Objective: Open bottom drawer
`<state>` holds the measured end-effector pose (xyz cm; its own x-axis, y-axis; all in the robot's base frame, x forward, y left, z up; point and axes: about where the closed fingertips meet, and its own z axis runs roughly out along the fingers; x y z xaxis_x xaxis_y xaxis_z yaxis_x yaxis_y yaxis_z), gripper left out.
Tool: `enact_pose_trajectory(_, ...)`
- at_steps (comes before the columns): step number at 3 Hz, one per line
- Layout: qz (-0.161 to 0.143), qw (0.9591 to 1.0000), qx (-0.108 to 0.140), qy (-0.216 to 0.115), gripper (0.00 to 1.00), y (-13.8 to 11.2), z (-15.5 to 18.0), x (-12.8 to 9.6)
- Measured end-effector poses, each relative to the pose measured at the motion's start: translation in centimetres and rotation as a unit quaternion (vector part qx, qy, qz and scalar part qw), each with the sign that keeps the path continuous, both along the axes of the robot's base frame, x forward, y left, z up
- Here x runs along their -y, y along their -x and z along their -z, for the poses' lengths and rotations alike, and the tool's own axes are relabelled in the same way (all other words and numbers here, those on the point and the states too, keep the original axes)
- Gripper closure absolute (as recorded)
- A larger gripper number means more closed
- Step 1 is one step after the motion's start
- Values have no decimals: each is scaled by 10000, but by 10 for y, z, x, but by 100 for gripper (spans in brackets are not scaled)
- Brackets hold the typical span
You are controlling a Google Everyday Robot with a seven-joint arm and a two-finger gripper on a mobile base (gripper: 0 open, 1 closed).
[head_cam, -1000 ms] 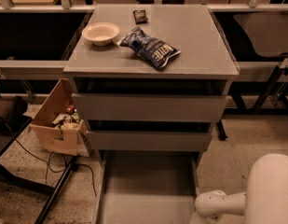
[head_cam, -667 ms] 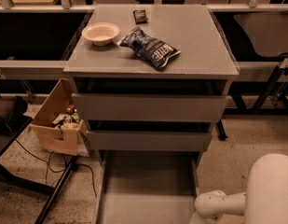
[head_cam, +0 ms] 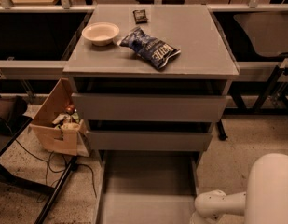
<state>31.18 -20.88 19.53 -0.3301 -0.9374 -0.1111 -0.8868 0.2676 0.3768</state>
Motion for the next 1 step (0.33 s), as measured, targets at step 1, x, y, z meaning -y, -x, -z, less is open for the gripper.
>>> enact_pose_trajectory(1, -147, 9997, 83, -153, 0, 2, -54, -9)
